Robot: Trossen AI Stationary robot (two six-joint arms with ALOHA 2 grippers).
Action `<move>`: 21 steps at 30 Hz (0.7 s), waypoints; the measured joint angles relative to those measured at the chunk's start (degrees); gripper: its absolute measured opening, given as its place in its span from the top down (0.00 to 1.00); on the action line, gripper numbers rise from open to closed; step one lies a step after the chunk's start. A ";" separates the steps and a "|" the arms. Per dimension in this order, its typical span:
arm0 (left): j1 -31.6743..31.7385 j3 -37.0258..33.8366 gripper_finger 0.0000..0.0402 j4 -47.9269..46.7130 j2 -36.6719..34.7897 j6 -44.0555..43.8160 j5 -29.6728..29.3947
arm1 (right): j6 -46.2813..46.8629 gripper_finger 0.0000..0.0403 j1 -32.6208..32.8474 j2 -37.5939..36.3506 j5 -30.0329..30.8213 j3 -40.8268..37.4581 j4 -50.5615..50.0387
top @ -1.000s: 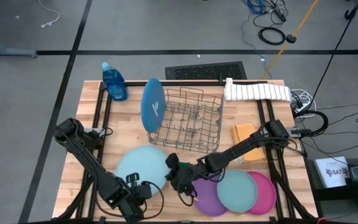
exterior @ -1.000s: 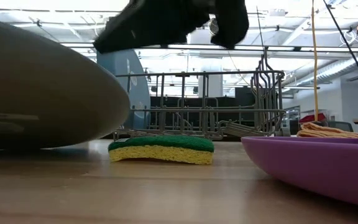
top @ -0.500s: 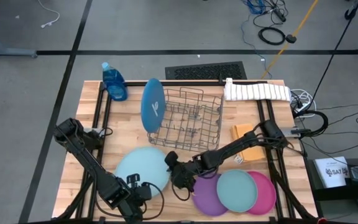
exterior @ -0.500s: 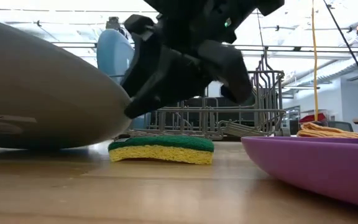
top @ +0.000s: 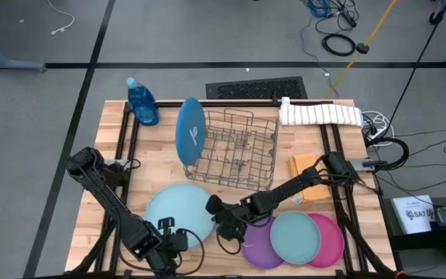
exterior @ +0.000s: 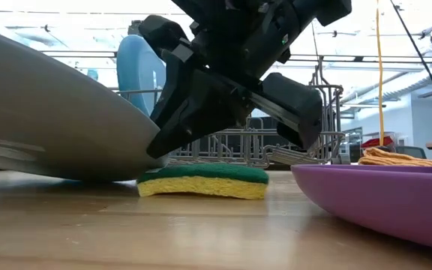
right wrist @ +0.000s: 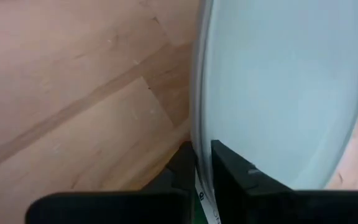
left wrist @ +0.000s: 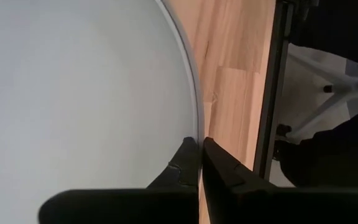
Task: Sort dishes
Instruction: Put the large light blue plate in the dish rack
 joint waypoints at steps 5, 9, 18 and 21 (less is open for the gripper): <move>0.02 0.04 0.96 -2.84 0.00 -0.11 -0.01 | 0.02 0.94 0.56 -0.02 0.51 0.00 -0.05; 0.00 0.04 0.91 -4.51 0.00 -0.77 -0.07 | 0.72 0.91 0.79 -0.02 0.66 0.00 0.49; 0.09 0.04 0.70 -5.13 0.33 -1.43 -3.17 | 2.04 0.93 1.29 -0.09 0.03 -0.06 3.68; 0.13 -0.61 0.69 -4.26 0.39 -0.48 -4.72 | 2.02 0.94 1.69 -0.11 -0.02 -0.04 4.91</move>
